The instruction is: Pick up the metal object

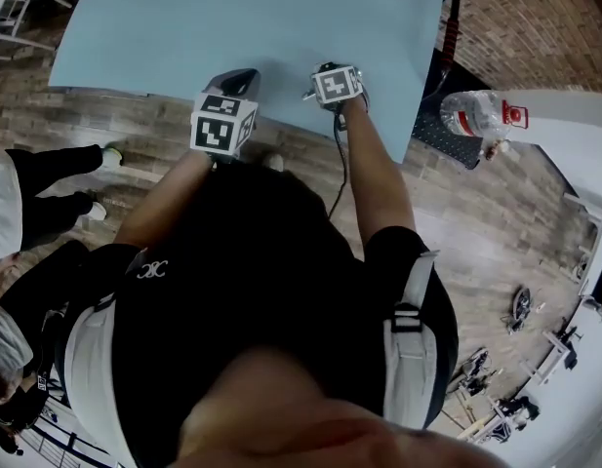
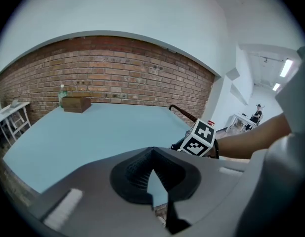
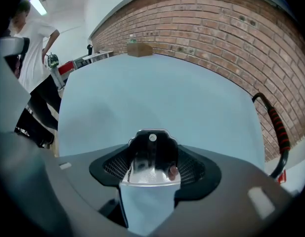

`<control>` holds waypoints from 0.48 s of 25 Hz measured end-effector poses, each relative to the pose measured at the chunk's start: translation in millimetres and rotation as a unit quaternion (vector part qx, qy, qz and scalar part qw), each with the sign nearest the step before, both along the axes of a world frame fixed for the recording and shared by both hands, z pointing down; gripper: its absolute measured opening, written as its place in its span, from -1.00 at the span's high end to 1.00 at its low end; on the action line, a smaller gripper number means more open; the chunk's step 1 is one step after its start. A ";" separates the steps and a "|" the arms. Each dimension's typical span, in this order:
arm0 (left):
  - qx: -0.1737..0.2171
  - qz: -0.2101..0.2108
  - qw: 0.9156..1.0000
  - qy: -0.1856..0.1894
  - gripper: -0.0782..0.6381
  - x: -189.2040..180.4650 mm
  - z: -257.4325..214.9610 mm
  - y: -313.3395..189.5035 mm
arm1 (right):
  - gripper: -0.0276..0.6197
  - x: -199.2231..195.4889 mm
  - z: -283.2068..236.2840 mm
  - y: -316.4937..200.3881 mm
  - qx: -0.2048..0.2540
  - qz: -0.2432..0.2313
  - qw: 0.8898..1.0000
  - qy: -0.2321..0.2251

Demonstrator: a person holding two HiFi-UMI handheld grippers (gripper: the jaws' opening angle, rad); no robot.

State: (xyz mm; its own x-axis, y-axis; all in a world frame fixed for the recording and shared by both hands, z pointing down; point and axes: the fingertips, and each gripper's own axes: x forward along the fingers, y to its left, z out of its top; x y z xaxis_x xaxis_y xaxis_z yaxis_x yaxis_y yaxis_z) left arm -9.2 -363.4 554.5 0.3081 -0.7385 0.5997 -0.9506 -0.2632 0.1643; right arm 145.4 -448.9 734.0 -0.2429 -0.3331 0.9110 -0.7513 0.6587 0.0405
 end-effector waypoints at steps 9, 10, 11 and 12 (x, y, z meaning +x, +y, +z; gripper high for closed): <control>0.014 0.012 1.000 0.016 0.78 0.4 -8.6 -10.9 | -0.01 -3.4 -43.9 -11.1 0.079 0.097 0.987 -0.101; 0.017 0.013 1.000 0.016 0.78 0.3 -10.1 -13.1 | -0.01 -4.9 -56.8 -12.5 0.093 0.112 0.981 -0.125; 0.021 0.014 1.000 0.013 0.78 -0.3 -11.7 -15.6 | -0.01 -6.8 -71.1 -14.2 0.108 0.126 0.974 -0.151; 0.026 0.015 1.000 0.008 0.78 -1.2 -13.4 -18.0 | -0.01 -8.4 -86.6 -15.8 0.126 0.139 0.966 -0.176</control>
State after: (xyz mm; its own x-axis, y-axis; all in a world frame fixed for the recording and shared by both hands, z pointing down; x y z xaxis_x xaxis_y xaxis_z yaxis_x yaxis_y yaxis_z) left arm -10.4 -381.4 541.2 0.3388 -0.7592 0.5558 -0.9399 -0.2993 0.1641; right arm 137.0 -464.8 647.4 -0.3921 -0.6301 0.6703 -0.8944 0.4315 -0.1176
